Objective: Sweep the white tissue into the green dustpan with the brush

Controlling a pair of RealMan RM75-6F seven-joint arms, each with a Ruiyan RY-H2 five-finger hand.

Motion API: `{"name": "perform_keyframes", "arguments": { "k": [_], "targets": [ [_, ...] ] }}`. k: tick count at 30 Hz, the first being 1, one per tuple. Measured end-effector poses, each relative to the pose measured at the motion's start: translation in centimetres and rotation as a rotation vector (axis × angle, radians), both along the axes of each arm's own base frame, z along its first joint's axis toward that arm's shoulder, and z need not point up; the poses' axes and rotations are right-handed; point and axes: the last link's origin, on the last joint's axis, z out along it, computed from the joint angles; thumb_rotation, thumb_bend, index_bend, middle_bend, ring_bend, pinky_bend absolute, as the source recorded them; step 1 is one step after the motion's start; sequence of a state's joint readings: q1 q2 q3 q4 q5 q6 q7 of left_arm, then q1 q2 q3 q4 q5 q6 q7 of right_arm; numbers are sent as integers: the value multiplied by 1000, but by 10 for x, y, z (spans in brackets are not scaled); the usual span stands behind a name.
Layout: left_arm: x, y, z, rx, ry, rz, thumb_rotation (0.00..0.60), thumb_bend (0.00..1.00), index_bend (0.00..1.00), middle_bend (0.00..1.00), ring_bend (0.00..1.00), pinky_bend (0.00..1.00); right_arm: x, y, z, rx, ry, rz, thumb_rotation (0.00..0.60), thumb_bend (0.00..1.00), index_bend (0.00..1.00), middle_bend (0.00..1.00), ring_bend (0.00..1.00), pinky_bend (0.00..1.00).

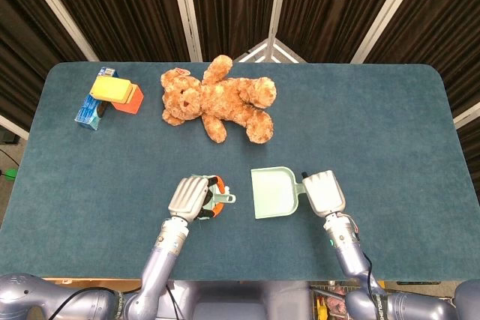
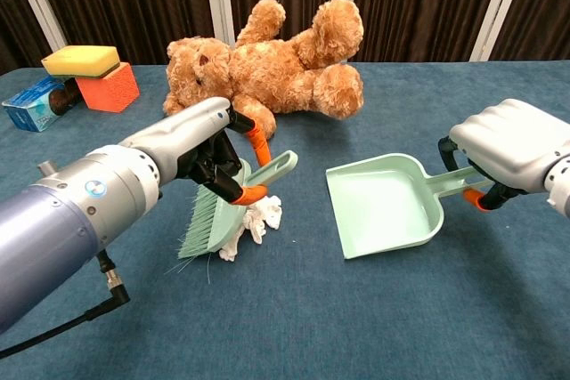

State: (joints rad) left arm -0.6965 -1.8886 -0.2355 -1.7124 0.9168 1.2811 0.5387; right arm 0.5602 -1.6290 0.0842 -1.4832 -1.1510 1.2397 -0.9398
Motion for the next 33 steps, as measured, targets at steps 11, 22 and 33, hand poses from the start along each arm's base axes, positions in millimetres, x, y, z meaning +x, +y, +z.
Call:
{"name": "perform_keyframes", "arguments": {
  "k": [11,22,33],
  "targets": [
    [16,0,-10,-5,-79,-4,600,612,771,1000,1000,1000,4,5,-2,14,4,-17,600,467,682,860,873,887],
    [47,-1,-20,18,-218,-55,600,610,770,1000,1000,1000,6,7,-3,20,7,-8,600,467,682,860,873,887],
    [76,-1,-12,45,-340,-130,600,610,770,1000,1000,1000,5,8,-3,19,-1,-18,600,466,682,860,873,887]
  ]
}}
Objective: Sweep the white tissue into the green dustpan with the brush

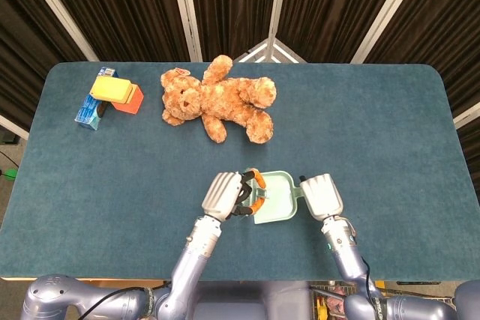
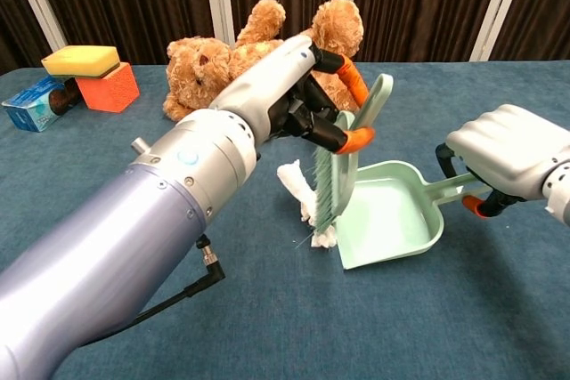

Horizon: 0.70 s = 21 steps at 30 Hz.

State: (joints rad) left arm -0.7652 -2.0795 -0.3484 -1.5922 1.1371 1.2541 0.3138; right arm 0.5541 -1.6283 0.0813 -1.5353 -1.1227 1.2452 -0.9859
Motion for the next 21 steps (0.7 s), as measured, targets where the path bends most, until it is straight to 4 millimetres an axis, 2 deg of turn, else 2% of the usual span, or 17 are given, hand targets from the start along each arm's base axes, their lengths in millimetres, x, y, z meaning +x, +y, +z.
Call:
{"name": "perform_keyframes", "arguments": {
  "k": [5,15,21],
  "targets": [
    [-1,1,9,24,-28,-22,600,609,771,1000,1000,1000,3,1,2,-1,1,4,600,466,682,860,873,887],
    [-54,29,42,125,190,-24,600,609,772,1000,1000,1000,5,3,-4,12,-6,3,600,467,682,860,873,887],
    [-72,27,36,81,231,1,600,610,772,1000,1000,1000,6,5,-8,19,-4,5,600,467,682,860,873,887]
  ]
}}
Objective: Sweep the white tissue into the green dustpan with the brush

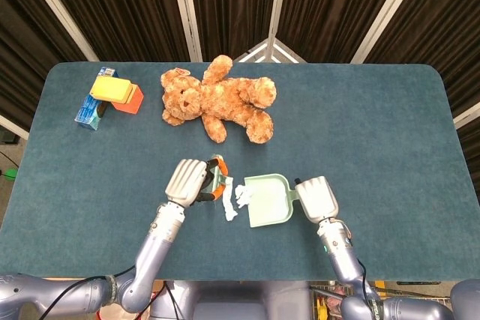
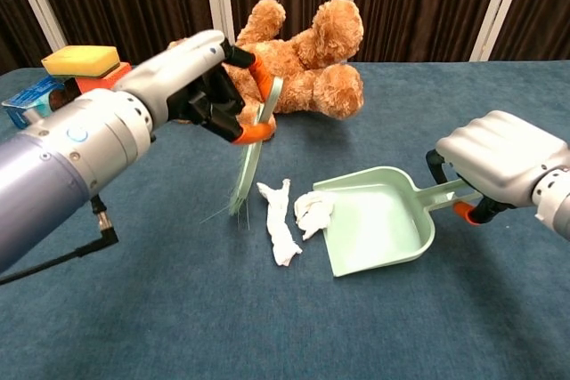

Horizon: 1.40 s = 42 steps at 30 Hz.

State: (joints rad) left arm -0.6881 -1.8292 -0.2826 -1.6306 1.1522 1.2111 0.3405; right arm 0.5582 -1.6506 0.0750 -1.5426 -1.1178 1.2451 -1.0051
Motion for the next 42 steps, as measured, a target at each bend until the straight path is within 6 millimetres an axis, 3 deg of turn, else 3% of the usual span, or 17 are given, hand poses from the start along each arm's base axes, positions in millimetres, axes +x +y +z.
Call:
{"name": "perform_keyframes", "arguments": {
  "k": [6,21,31,36,42],
  "targets": [
    [3,-5,-15,-23,-17,9,600,607,770,1000,1000,1000,-2,-1,0,0,1,-4,600,466,682,860,873,887],
    [57,-23,-55,-31,-198,-43,600,589,767,1000,1000,1000,-4,-1,1,-1,-9,-14,600,467,682,860,873,887],
    [72,-13,-36,46,-279,-102,600,575,767,1000,1000,1000,-6,0,4,-2,-13,-24,600,466,682,860,873,887],
    [60,-8,-24,65,-272,-102,600,573,767,1000,1000,1000,-4,0,7,-9,-12,-25,600,465,682,860,873,887],
    [32,3,-4,123,-227,-93,600,568,767,1000,1000,1000,-1,1,8,-6,-15,-27,600,466,682,860,873,887]
  ]
}}
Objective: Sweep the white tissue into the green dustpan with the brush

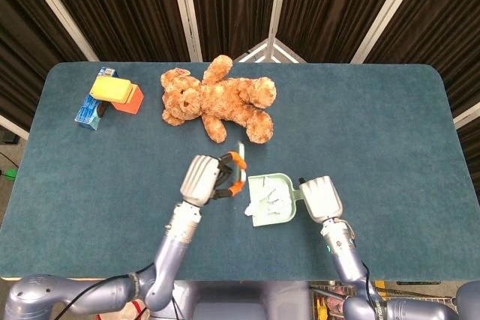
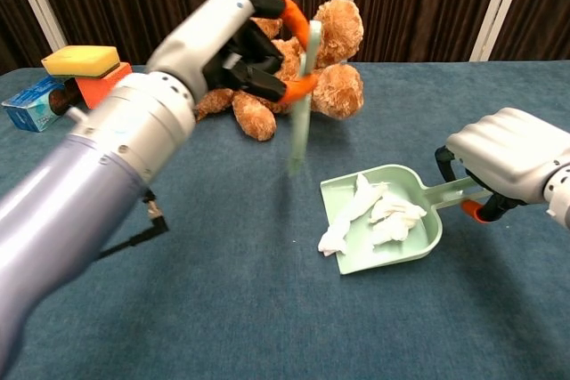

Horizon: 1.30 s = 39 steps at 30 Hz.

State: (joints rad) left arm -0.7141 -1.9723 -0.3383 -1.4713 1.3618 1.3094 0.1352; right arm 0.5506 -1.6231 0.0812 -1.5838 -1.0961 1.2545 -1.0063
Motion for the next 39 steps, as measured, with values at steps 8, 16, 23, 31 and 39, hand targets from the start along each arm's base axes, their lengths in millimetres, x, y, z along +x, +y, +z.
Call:
{"name": "perform_keyframes", "arguments": {
  "k": [8,16,23,31,39],
  "targets": [
    [-35,14,38,90,82,-10,600,564,767,1000,1000,1000,3,4,-6,8,6,-5,600,465,682,860,873,887],
    [-49,5,48,22,59,18,600,563,767,1000,1000,1000,5,7,-13,16,8,-12,600,465,682,860,873,887],
    [-60,-4,44,-1,106,22,600,563,767,1000,1000,1000,2,12,-17,25,12,-23,600,466,219,860,873,887],
    [-65,4,56,43,108,37,600,563,767,1000,1000,1000,9,11,-11,2,-2,4,600,465,0,860,873,887],
    [-68,4,66,69,153,30,600,564,768,1000,1000,1000,6,12,3,-23,8,-6,600,465,0,860,873,887]
  ]
}}
